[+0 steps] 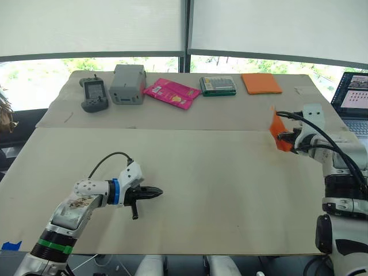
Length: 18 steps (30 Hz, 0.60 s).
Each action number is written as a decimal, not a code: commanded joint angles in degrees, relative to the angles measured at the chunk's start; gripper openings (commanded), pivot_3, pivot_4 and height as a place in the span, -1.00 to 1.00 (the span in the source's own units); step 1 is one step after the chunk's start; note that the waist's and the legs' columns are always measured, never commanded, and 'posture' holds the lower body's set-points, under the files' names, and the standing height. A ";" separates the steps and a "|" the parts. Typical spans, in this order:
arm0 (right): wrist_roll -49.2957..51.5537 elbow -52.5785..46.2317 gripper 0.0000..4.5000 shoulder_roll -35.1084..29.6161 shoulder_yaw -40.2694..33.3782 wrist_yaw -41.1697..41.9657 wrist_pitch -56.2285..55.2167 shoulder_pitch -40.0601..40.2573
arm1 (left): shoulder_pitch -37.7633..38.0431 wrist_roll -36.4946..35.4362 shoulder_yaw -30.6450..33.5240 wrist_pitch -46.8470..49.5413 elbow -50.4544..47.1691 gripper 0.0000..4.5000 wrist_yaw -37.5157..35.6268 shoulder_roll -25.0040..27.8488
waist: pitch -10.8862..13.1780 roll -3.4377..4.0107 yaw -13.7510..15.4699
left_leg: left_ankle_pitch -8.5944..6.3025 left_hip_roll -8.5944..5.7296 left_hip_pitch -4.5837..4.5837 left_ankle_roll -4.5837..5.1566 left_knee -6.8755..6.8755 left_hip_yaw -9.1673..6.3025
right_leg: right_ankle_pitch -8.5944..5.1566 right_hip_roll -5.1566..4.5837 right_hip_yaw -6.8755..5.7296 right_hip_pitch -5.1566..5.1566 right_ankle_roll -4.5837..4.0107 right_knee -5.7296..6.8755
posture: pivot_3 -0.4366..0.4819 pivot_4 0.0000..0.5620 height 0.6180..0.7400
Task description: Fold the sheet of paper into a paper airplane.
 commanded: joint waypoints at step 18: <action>-1.80 -0.63 0.51 -8.06 3.88 11.88 -10.80 -1.88 | -0.86 -1.80 2.13 0.15 -1.74 -1.00 0.48 -0.36 | 0.09 0.16 -1.33 | 0.01 0.01 0.04 0.02 0.03 0.04 | 0.04 0.02 0.09 0.03 0.08 0.03 | -0.05 -0.47 1.00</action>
